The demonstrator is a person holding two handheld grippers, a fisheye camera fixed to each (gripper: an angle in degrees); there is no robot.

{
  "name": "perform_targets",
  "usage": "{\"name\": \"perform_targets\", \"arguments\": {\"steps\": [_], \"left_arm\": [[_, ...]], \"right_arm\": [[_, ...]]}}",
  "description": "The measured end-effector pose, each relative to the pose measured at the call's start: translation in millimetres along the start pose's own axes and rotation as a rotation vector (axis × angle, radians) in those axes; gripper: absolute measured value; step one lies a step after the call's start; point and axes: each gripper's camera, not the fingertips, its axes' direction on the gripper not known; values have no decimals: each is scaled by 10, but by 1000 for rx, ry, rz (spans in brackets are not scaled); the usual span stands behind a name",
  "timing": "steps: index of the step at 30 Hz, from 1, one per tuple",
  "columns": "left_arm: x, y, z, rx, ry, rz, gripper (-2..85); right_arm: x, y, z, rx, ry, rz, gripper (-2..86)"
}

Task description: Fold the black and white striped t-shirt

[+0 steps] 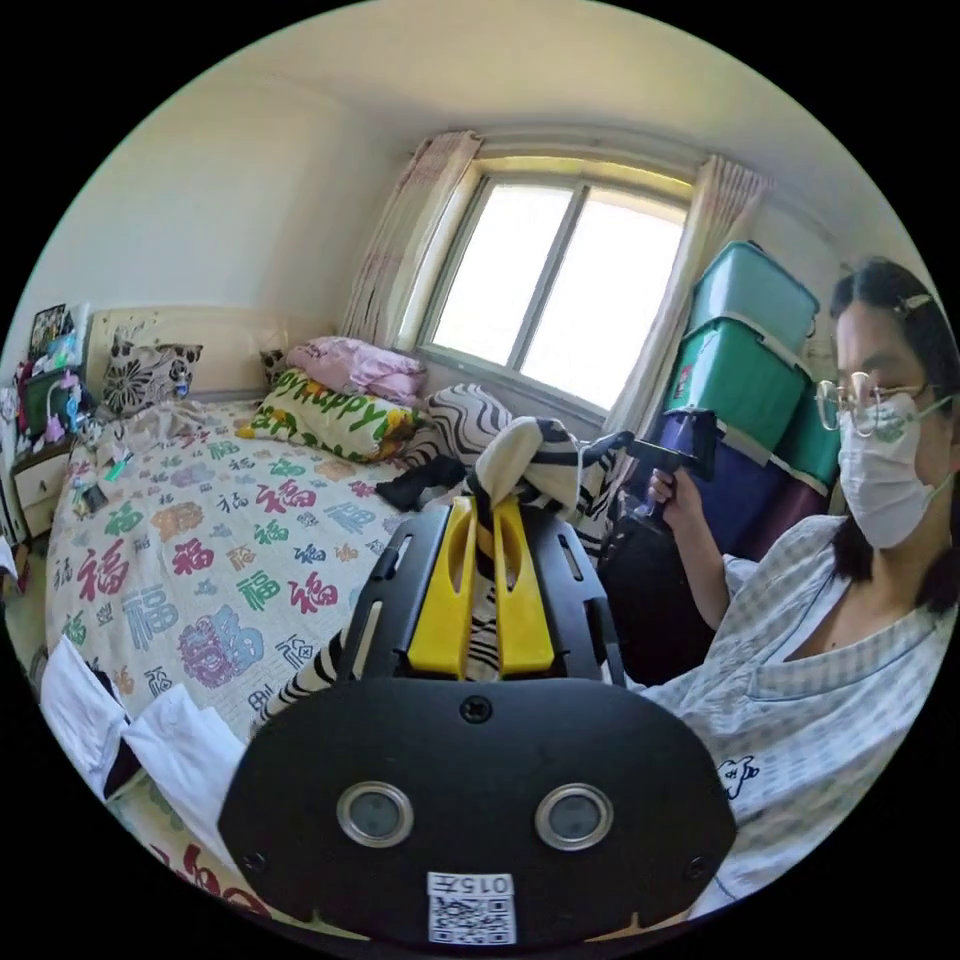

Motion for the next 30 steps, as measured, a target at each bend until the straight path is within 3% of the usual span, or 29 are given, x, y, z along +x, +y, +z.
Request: {"name": "perform_targets", "arguments": {"steps": [5,8,10,14,19,23,27,30], "left_arm": [[487,-444,-554,95,-36,171,5],[665,-716,-763,127,-164,264,3],[680,-901,-807,140,-217,305,3],[404,-1138,-655,112,-270,305,4],[-762,-1299,84,-51,-347,142,6],[-2072,-1179,882,-191,-444,-85,7],[-3343,-527,1511,-301,-531,-447,11],[-3459,121,1554,-343,-424,-499,20]], "right_arm": [[-170,-493,-584,107,35,-149,-4],[-80,-825,-806,157,50,-187,-4],[26,-1026,-851,180,-18,-196,-4],[321,-1493,-582,128,47,-229,-3],[1037,-1958,382,-23,85,-175,0],[1916,-2219,1872,-208,55,-52,11],[2794,-1901,3179,-413,-178,211,42],[3030,-1268,3379,-463,-330,244,51]]}}
